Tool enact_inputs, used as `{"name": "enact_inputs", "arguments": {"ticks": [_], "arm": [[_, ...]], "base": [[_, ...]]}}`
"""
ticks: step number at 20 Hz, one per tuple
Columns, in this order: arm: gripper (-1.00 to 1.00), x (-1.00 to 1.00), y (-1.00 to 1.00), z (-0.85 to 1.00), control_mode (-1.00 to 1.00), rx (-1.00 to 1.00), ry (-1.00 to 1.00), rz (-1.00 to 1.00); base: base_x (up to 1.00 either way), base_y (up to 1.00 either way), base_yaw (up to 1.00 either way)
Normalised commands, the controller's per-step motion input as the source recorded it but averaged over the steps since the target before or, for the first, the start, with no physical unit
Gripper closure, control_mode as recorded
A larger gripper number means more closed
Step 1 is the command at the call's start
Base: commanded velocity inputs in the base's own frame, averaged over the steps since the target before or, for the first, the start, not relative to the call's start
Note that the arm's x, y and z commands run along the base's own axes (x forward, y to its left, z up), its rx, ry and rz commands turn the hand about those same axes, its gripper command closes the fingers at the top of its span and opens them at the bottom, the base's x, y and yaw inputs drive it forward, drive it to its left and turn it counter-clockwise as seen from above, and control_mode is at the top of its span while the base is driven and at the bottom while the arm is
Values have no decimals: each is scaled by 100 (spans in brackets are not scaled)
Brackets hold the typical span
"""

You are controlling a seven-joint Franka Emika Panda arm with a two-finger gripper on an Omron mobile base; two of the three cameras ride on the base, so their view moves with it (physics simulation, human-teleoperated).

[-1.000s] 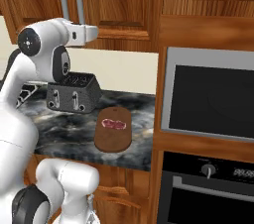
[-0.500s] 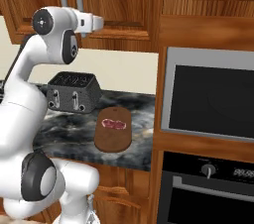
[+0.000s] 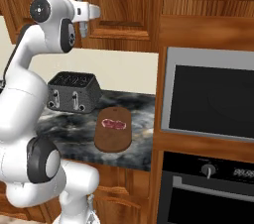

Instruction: Open the cabinet, retrieve the rolling pin, and place it next to the meat on the cutting board to prepare for tenderizing.

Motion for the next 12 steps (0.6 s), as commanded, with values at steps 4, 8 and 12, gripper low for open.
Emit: {"name": "enact_inputs", "arguments": {"ticks": [4, 8, 12], "arm": [[-100, 28, 7, 3, -100, -5, 6, 1], [-100, 35, 0, 0, -100, -2, 11, 1], [100, 46, 1, 0, -100, 0, 13, 0]], "base": [[0, 0, 0], [0, 0, 0], [0, 0, 0]]}}
